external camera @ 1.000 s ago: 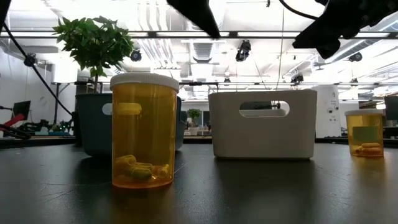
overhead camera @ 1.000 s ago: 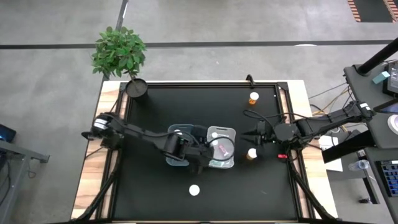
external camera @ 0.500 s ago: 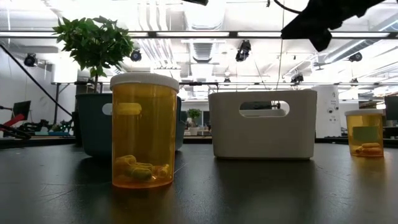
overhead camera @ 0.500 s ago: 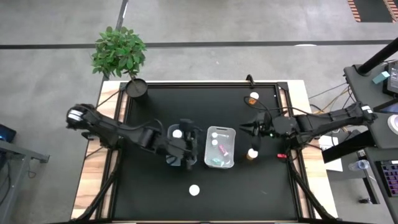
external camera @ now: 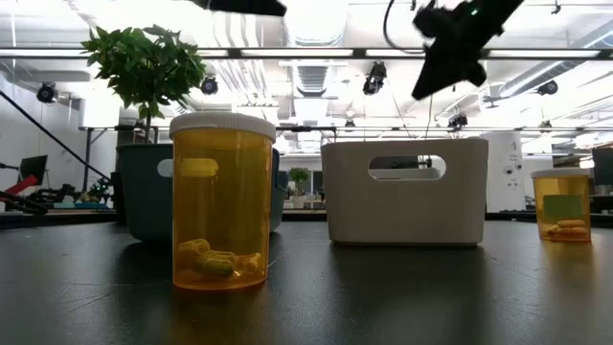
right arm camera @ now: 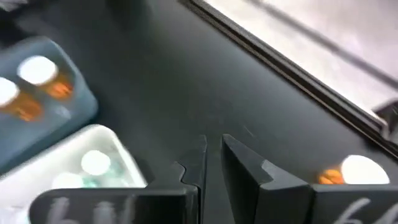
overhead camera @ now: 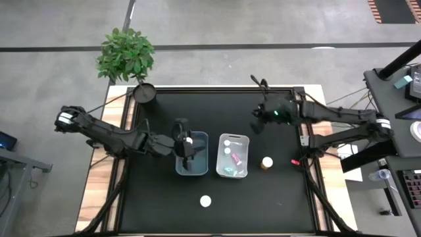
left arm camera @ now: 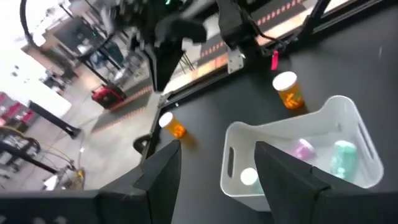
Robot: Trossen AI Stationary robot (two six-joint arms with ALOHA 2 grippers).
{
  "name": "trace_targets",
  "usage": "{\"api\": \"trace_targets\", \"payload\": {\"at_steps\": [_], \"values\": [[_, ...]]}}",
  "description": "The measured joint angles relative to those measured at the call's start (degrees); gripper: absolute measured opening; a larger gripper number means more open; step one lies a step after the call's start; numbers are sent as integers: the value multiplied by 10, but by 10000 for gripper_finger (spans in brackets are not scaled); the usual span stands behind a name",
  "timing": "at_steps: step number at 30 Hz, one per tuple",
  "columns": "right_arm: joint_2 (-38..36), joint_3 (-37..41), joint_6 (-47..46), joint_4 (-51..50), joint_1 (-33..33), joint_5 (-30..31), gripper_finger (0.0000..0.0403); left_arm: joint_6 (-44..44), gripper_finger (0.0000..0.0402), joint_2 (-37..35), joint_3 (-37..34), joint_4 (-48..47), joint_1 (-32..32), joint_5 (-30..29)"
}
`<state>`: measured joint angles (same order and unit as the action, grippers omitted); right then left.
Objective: Pick and place medicine bottles into bin by pill shape (circle, oval)
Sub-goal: Put the orange capsule bottle into the blue bin
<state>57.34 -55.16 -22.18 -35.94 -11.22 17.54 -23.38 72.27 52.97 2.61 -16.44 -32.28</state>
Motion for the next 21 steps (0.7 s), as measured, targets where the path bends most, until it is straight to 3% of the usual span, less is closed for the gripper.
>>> {"api": "trace_targets", "payload": {"at_steps": [3,15,21], "values": [[43,-40,18,-47,-57,-41,38,-13,187,-20,-24,3,0,-4],[162,-148,33,-160,-247,-93,40,-9,187,-64,-55,6,-1,-14],[202,-153,42,-189,-322,-121,86,-10,187,-70,-65,6,-1,-14]]}}
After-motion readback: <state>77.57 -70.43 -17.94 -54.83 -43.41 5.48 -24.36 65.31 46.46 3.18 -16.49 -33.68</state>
